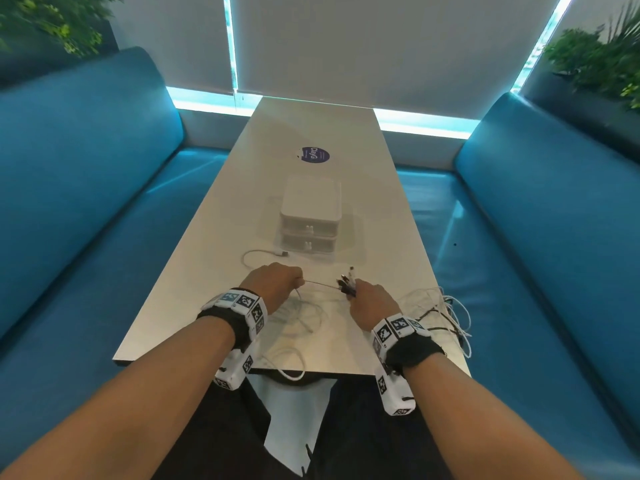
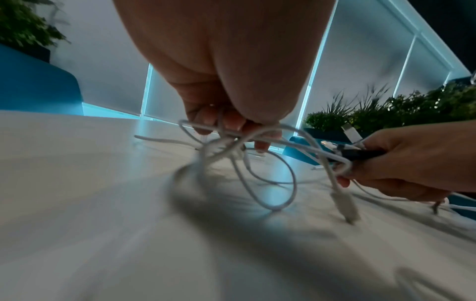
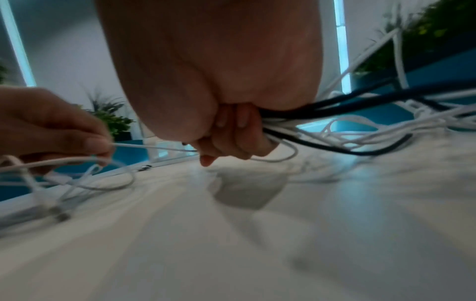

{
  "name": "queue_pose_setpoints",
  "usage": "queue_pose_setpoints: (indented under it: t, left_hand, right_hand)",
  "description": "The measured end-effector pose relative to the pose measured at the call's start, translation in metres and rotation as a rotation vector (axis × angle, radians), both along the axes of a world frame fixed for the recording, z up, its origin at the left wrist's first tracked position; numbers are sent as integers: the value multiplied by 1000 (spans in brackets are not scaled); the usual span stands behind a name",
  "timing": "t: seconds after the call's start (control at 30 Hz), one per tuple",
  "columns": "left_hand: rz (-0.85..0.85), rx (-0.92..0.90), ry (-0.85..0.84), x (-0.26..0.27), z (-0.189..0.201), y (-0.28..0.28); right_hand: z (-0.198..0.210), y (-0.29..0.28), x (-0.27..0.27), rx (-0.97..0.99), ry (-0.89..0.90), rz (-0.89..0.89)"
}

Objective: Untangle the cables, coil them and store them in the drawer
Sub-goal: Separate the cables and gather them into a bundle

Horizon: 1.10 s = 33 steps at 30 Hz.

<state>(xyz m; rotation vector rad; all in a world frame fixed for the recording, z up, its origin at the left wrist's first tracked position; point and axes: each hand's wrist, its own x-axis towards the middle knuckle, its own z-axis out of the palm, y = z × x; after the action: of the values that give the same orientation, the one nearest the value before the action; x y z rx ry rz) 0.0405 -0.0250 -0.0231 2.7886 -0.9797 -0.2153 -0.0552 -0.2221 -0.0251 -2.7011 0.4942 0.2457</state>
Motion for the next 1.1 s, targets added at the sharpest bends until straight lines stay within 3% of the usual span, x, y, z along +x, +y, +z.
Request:
queue_pose_setpoints:
  t: [0.2,0.37,0.63,0.8,0.93,1.1]
  left_hand:
    - [-11,37,-64,-4,-1,-7]
    - [-50,33,-144,-15,2,-29]
    - [-51,29,-165,-14,2,-26]
    - [-9,11,-101,-3,-2,-6]
    - [20,28,-71,4,-2,10]
    - [0,79,-85,-5,-4,-1]
  right_hand:
    - [6,2,7,60,-144,-111]
    - [17,21,13,77,-272,-19]
    - [14,28,14,177,-191,40]
    - [13,22,12,10,-213,72]
    - [12,1,5,-76,-161,-29]
    - [15,4,2,-48,-174,-106]
